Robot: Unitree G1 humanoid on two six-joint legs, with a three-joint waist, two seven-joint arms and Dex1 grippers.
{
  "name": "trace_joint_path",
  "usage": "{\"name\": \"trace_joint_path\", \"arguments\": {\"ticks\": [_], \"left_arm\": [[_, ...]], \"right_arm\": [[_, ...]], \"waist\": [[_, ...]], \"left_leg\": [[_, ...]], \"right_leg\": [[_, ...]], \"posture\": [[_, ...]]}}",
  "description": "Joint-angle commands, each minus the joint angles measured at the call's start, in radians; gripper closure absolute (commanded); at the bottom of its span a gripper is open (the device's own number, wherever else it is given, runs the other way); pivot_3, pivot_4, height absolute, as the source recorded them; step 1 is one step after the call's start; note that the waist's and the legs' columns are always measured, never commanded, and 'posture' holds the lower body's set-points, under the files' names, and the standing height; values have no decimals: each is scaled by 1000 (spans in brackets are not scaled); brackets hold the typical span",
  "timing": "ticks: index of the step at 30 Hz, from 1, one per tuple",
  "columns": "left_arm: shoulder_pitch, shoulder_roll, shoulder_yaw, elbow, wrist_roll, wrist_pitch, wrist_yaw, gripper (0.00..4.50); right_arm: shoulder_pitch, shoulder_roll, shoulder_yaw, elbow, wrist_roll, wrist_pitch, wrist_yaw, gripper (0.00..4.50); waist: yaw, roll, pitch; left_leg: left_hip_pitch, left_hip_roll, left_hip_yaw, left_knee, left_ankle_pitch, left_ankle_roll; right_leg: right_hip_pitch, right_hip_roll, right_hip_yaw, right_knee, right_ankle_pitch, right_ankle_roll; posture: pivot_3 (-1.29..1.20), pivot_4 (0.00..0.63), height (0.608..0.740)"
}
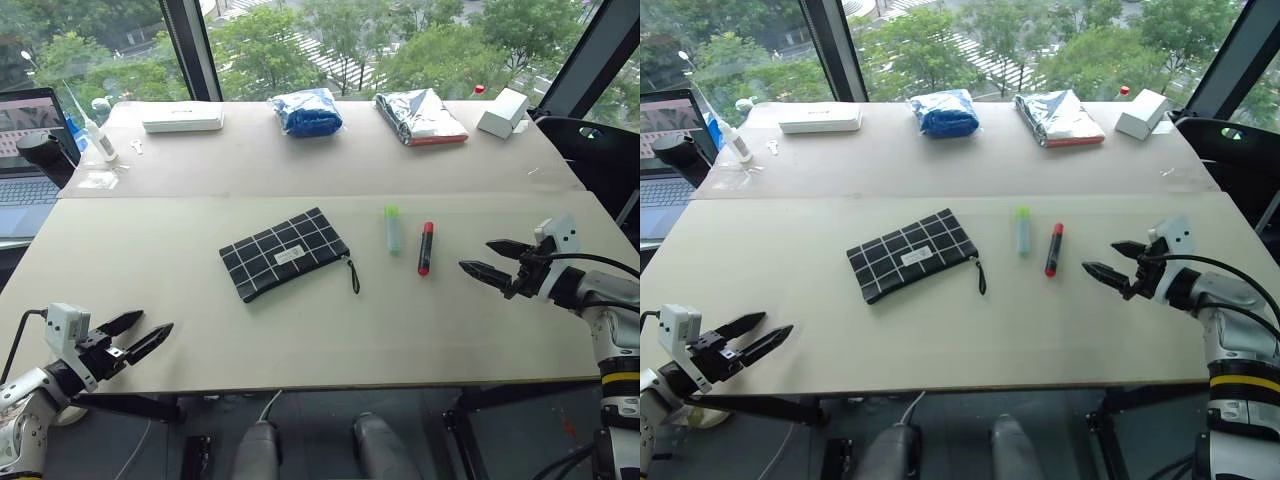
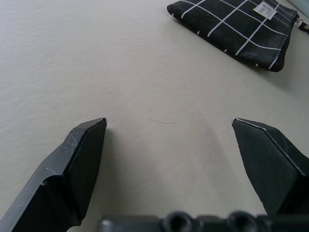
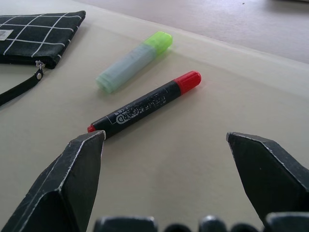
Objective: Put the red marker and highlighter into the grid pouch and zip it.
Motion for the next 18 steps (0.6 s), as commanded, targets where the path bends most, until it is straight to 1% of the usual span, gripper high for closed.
{"name": "trace_joint_path", "arguments": {"ticks": [1, 4, 7, 9, 10, 12, 13, 14, 15, 16, 17, 18], "left_arm": [[-13, -4, 11, 31, 5, -31, -10, 0], [-28, -3, -1, 43, -1, -31, -28, 0], [-50, 6, -19, 56, 2, -60, -81, 0], [-91, 17, -35, 93, 34, -129, -111, 0], [-111, 22, -50, 109, 83, -198, -98, 0], [-131, 35, -87, 127, 179, -324, -77, 0], [-134, 50, -116, 128, 234, -380, -70, 0], [-135, 63, -138, 130, 276, -422, -65, 0], [-143, 75, -160, 140, 318, -469, -56, 0], [-158, 84, -181, 150, 354, -505, -42, 0], [-177, 87, -200, 158, 380, -540, -31, 0], [-203, 88, -218, 166, 408, -576, -12, 0]], "right_arm": [[-17, -21, -16, -16, 3, 4, 5, 32], [-15, -22, -12, -16, 0, 7, 3, 32], [-20, -16, -18, -19, 15, 27, 0, 32], [-33, -8, -27, -21, 34, 53, -5, 565], [-39, -6, -29, -22, 40, 61, -5, 785], [-46, -4, -27, -31, 46, 72, -1, 1441], [-52, -3, -25, -38, 48, 79, 2, 1858], [-56, -2, -23, -43, 50, 84, 3, 2118], [-60, 0, -22, -53, 52, 85, 5, 2508], [-64, 3, -20, -67, 56, 86, 8, 2926], [-67, 7, -16, -81, 62, 92, 10, 3218], [-72, 13, -11, -95, 68, 99, 9, 3614]], "waist": [[0, 0, 0], [1, 0, 0], [1, 0, 0], [2, 0, 0], [3, 0, 0], [2, 0, 0], [2, 0, 0], [2, 0, 0], [2, 0, 0], [2, 0, 0], [2, 0, 0], [2, 0, 0]], "left_leg": [[0, 0, 0, 0, 0, 0], [0, 0, 0, 0, 0, 0], [0, 0, 0, 0, 0, 0], [0, 0, 0, 0, 0, 0], [0, 0, -1, 1, 0, 0], [0, 0, -1, 1, 0, 0], [0, 0, -1, 1, 0, 0], [0, 0, -1, 1, 0, 0], [0, 0, -1, 1, 0, 0], [0, 0, -1, 1, 0, 0], [0, 0, -1, 1, 0, 0], [0, 0, -1, 1, 0, 0]], "right_leg": [[0, 0, 0, 0, 0, 0], [0, 0, 0, 0, 0, 0], [0, 0, 0, 0, 0, 0], [1, 0, 0, 0, 0, -1], [1, 0, -1, 0, 0, -1], [1, 0, -1, 0, 1, -1], [1, 0, -1, 0, 1, -2], [1, 0, -1, 0, 1, -2], [1, 0, -1, 0, 1, -2], [1, 0, -1, 0, 1, -2], [1, 0, -1, 0, 2, -2], [1, 0, -1, 0, 2, -2]], "posture": [[0, 150, 740], [0, 150, 740], [0, 150, 740], [0, 150, 740], [0, 150, 740], [0, 150, 740], [0, 150, 740], [0, 150, 740], [0, 150, 740], [0, 150, 740], [0, 150, 740], [0, 150, 740]]}}
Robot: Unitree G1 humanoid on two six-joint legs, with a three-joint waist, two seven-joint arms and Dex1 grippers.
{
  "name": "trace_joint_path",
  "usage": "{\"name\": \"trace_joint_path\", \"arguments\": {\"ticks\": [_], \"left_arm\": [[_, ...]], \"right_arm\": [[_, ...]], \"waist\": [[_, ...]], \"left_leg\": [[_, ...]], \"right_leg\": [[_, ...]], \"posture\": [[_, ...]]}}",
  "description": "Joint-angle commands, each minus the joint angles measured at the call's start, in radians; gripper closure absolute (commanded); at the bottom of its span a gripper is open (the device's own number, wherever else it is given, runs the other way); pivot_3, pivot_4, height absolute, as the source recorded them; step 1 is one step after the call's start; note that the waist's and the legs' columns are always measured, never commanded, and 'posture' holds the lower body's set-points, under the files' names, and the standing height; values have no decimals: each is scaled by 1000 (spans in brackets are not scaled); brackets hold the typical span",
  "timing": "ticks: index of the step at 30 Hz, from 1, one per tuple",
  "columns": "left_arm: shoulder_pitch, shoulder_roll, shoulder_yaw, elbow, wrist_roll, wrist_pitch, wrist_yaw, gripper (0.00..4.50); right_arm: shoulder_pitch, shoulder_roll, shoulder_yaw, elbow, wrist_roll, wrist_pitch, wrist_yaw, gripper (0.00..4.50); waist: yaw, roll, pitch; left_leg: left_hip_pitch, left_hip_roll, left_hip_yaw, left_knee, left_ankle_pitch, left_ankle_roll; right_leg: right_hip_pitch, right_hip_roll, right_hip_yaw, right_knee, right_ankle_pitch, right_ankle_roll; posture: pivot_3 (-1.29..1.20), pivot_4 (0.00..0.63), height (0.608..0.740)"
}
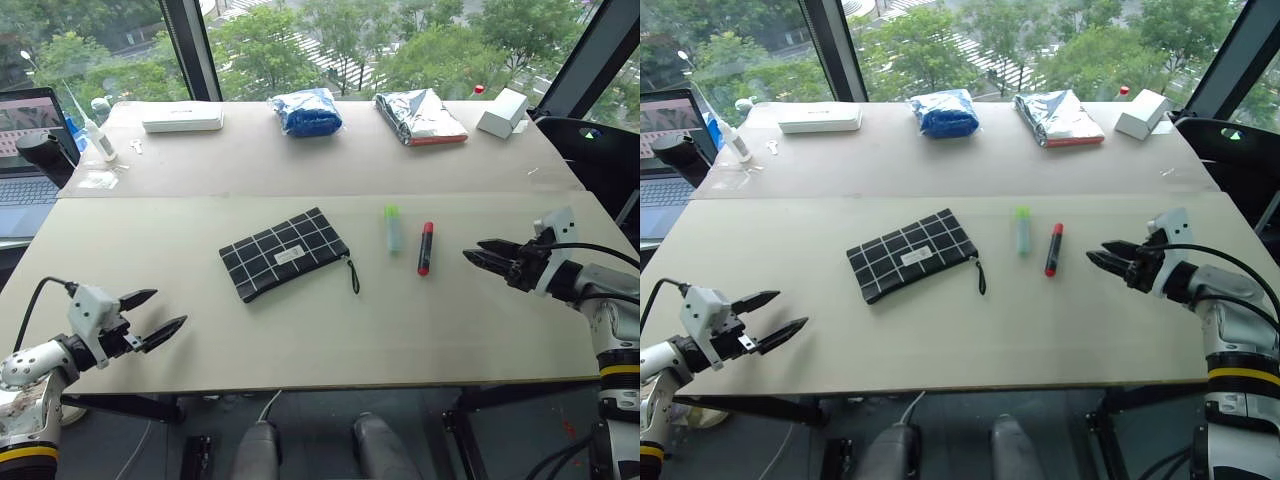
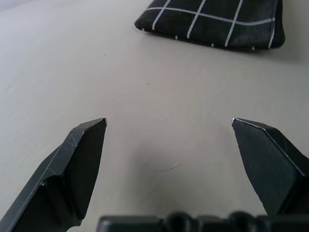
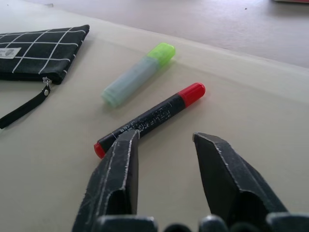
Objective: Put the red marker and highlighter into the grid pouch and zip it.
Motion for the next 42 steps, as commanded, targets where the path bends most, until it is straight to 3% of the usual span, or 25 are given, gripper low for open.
{"name": "trace_joint_path", "arguments": {"ticks": [1, 3, 11, 16, 21, 36, 42], "left_arm": [[-73, 15, -60, 20, 103, -133, 51, 0], [-113, 10, -92, 20, 123, -159, 59, 0], [-214, -22, -217, -25, 129, -146, 30, 0], [-256, 7, -260, 22, 174, -184, 27, 0], [-284, 42, -274, 65, 230, -244, 57, 0], [-314, 12, -274, 54, 218, -274, 108, 0], [-334, -5, -299, 92, 250, -350, 124, 0]], "right_arm": [[-34, 17, -7, -84, 40, 23, 11, 3863], [-36, 32, 12, -118, 47, 39, 17, 4448], [-138, 214, 188, -263, -10, 120, -77, 4448], [-240, 338, 332, -208, -170, 90, -216, 4448], [-341, 447, 379, -105, -260, 145, -364, 4448], [-356, 451, 610, 63, -552, -79, -373, 4448], [-356, 453, 623, 74, -593, -136, -341, 4448]], "waist": [[0, 0, 0], [0, 0, 0], [-8, 0, 0], [-7, 0, 0], [0, 0, 0], [-3, 0, 0], [-1, 0, 0]], "left_leg": [[0, 0, 0, 0, 0, 0], [0, 0, 0, 1, 0, 0], [-1, 0, -1, 1, 0, 0], [-2, 0, -3, 1, 0, 0], [-6, 0, -6, 5, 0, 0], [-8, 0, -9, 10, 0, 0], [-8, 0, -9, 10, 0, 0]], "right_leg": [[0, 0, 0, 0, 0, 0], [0, 0, 0, 1, 0, 0], [-1, 1, 0, 2, 1, 0], [-3, 2, -1, 4, 1, 0], [-4, 2, -5, 5, 2, -1], [-5, 2, -8, 10, 2, -1], [-4, 2, -8, 10, 2, -1]], "posture": [[0, 150, 740], [0, 150, 740], [0, 150, 740], [0, 150, 740], [0, 150, 740], [0, 150, 740], [0, 150, 740]]}}
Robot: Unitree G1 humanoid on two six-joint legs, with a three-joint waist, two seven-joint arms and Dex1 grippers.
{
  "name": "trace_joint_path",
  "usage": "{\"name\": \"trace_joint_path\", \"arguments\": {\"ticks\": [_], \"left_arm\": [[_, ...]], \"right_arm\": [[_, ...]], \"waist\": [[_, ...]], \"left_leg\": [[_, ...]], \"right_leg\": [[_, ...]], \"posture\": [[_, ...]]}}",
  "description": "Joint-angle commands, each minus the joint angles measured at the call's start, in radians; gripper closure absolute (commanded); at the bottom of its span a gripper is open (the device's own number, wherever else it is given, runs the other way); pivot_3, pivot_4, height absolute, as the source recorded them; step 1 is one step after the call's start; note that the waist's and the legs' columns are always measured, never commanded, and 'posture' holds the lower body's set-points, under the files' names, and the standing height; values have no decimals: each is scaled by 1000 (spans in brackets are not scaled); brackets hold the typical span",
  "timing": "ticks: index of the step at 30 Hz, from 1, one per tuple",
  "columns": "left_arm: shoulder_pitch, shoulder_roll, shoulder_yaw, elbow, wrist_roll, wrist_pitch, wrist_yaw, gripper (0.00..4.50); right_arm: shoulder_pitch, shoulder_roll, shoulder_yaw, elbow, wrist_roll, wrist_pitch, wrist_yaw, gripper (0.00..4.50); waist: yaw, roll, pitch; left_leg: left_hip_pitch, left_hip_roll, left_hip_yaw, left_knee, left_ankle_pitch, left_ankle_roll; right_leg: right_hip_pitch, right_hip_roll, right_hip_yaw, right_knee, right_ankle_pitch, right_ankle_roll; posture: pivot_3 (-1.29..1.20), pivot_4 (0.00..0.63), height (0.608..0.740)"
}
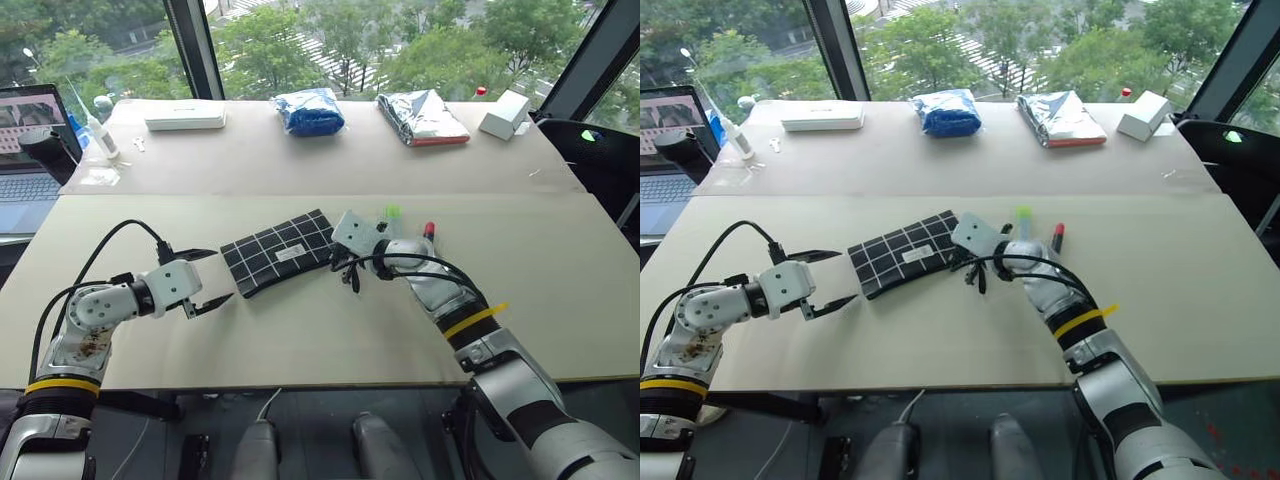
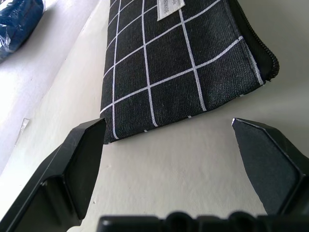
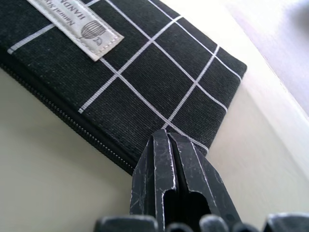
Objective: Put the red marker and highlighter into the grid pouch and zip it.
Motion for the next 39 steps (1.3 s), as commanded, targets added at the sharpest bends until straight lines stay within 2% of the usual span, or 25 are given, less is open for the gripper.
{"name": "trace_joint_path", "arguments": {"ticks": [1, 9, 23, 34, 37, 39], "left_arm": [[-34, -17, -18, 30, 29, -100, 36, 0], [-126, -57, -73, 226, 108, -309, 109, 0], [-285, -117, -153, 424, 111, -454, 79, 0], [-348, -134, -180, 533, 127, -507, 86, 0], [-355, -146, -179, 554, 110, -522, 75, 743], [-356, -153, -183, 558, 106, -533, 64, 1507]], "right_arm": [[-4, 4, 8, 8, -15, -25, 29, 4448], [-5, 24, -19, 29, -17, -17, 26, 4448], [10, 35, -29, 14, -19, -6, 17, 4448], [5, 29, -40, 17, -19, -3, 12, 4448], [4, 23, -41, 16, -20, -5, 15, 4500], [1, 22, -43, 19, -20, -4, 15, 4500]], "waist": [[0, 0, 0], [0, 0, 0], [0, 0, 0], [0, 0, 0], [0, 0, 0], [0, 0, 0]], "left_leg": [[0, 0, 0, 0, 0, 0], [1, 0, 0, 0, 0, 0], [1, 0, -1, 1, 0, 0], [1, 0, -1, 1, 0, 0], [1, 0, -1, 1, 0, 0], [1, 0, -1, 1, 0, 0]], "right_leg": [[0, 0, 0, 0, 0, 0], [0, 0, 0, 1, 0, 0], [1, 0, 0, 1, 0, 0], [1, 0, 0, 2, 0, 0], [0, 0, 0, 2, 0, 0], [0, 0, 0, 2, 0, 0]], "posture": [[0, 150, 740], [0, 150, 740], [0, 150, 740], [0, 150, 740], [0, 150, 740], [0, 150, 740]]}}
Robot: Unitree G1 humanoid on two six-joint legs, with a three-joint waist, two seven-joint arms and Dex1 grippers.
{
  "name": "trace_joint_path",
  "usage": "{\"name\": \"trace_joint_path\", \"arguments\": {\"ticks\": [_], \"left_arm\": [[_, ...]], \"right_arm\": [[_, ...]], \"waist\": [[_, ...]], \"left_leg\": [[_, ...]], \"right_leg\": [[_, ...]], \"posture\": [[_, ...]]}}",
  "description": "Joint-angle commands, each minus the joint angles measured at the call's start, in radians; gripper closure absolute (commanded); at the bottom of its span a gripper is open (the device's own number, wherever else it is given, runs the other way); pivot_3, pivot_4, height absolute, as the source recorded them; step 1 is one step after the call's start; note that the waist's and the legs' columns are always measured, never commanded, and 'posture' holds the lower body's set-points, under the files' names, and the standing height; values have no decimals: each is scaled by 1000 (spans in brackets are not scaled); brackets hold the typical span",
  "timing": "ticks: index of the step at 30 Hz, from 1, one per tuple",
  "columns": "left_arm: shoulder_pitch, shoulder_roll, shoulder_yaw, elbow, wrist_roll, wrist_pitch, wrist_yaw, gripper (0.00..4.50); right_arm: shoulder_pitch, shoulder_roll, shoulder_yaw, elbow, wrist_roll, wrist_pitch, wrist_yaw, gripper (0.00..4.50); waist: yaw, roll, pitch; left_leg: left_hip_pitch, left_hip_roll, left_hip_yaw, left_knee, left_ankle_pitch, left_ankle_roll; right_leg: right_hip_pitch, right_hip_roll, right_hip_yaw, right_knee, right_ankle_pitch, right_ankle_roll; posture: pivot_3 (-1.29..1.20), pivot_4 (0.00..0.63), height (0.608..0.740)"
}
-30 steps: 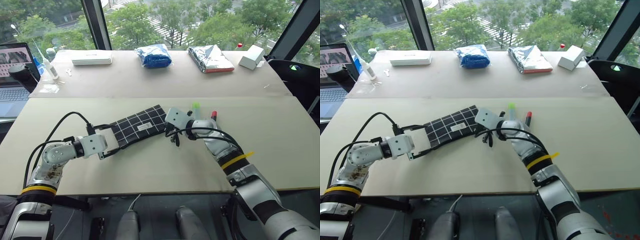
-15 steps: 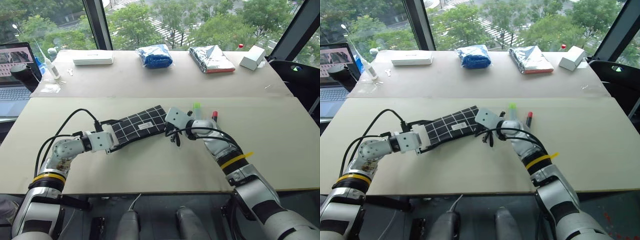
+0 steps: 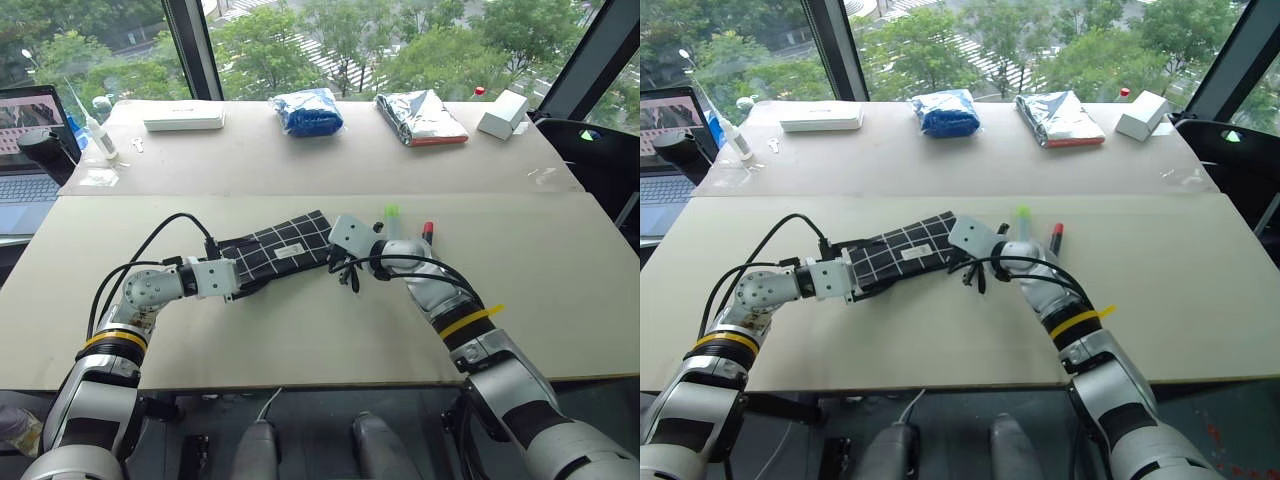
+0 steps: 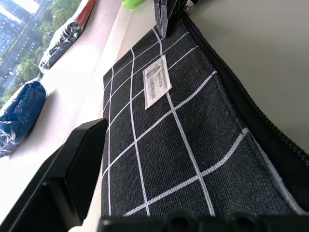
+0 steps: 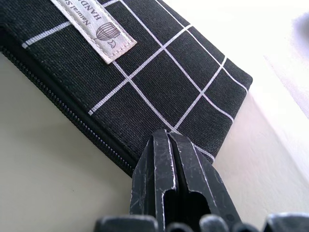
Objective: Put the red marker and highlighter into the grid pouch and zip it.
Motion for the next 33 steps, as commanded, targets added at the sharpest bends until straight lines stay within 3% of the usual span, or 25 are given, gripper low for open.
{"name": "trace_joint_path", "arguments": {"ticks": [1, 6, 8, 13, 17, 22, 27, 33], "left_arm": [[-15, -13, -1, 1, -19, -36, -14, 1871], [-5, -31, -2, -18, -40, -47, -38, 3824], [2, -35, -3, -24, -52, -44, -56, 4415], [19, -30, 1, -35, -67, 25, -84, 4415], [42, -21, 19, -67, -98, 165, -107, 4500], [100, -11, 57, -151, -143, 283, -109, 4500], [205, -48, 138, -367, -304, 495, -106, 4500], [297, -68, 176, -603, -380, 700, -67, 4500]], "right_arm": [[1, -8, -15, -3, -6, 9, 3, 4500], [-1, -11, -15, 0, -7, 8, 5, 4500], [-1, -12, -15, 0, -7, 7, 8, 4500], [-5, -4, -26, 4, 13, -2, 19, 4500], [-10, 52, -141, -8, 165, 121, 66, 3446], [-25, 75, -274, -57, 326, 251, 113, 1681], [-83, 16, -405, -192, 514, 450, 182, 35], [-69, -49, -329, -201, 427, 392, 143, 35]], "waist": [[0, 0, 0], [1, 0, 0], [1, 0, 0], [1, 0, 0], [0, 0, 0], [-3, 0, 0], [-3, 0, 0], [1, 0, 0]], "left_leg": [[0, 0, 0, 0, 0, 0], [0, 0, 0, 0, 0, 0], [0, 0, 0, 0, 0, 0], [0, 0, 0, 0, 0, 0], [0, 0, 0, 0, 0, 0], [0, 0, -1, 0, 0, 0], [-1, 0, -1, 0, 0, 0], [-1, 0, -3, 1, 0, 0]], "right_leg": [[0, 0, 0, 0, 0, 0], [0, 0, 0, 0, 0, 0], [0, 0, 0, 0, 0, 0], [0, 0, 0, 0, 0, 0], [0, 0, 0, 0, 0, 0], [0, 0, 0, 2, 0, 0], [-1, 0, 0, 3, 0, 0], [0, 0, -1, 3, 0, 0]], "posture": [[0, 150, 740], [0, 150, 740], [0, 150, 740], [0, 150, 740], [0, 150, 740], [0, 150, 740], [0, 150, 740], [0, 150, 740]]}}
